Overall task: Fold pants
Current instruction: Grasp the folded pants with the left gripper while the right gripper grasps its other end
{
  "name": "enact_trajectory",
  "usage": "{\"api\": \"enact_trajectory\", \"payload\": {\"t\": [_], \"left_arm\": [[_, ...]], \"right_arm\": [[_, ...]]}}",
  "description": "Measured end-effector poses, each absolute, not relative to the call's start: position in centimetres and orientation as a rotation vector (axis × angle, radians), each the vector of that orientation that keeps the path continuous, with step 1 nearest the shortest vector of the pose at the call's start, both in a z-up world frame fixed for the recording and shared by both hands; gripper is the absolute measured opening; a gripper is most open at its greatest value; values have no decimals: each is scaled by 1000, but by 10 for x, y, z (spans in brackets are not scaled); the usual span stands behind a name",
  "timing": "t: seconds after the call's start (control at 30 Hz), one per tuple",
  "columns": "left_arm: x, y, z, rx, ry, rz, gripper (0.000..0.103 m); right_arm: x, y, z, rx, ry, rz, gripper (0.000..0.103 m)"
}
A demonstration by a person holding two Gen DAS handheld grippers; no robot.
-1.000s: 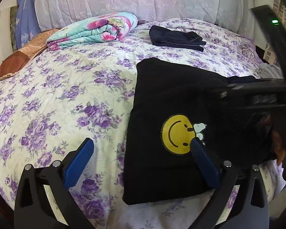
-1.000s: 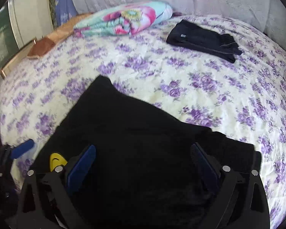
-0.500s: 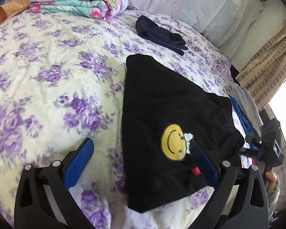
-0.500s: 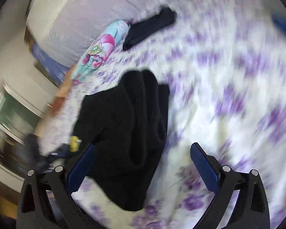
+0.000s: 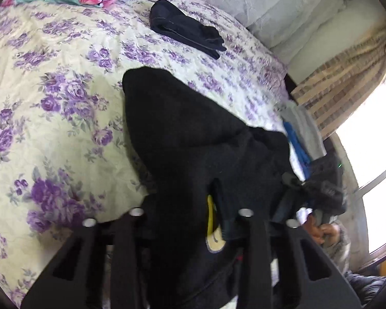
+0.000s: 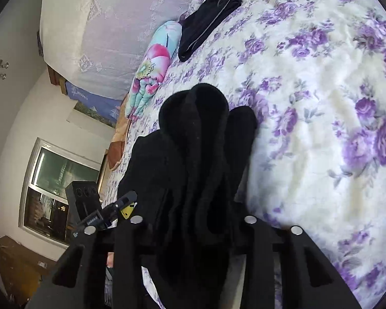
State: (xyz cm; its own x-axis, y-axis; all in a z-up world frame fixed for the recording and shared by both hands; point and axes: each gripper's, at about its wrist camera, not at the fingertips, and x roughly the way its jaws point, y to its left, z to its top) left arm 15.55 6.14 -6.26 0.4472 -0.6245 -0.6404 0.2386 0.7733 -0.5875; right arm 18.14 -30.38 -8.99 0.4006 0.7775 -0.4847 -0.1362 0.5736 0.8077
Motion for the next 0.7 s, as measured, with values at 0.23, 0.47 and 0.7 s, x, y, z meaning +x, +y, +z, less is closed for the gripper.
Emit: {"api": "enact_trajectory", "payload": {"t": [0.23,0.47,0.7], "left_arm": [[192,47,10,-299,851,-556,20],[344,23,98,-178,724,-513,20],[522,0,118,-124,676,-434,21]], "right_arm": [[234,-302,-13,676,869,710,32],[379,-312,59,624,747,683,32],[571,-326,70,623,723,587,32]]}}
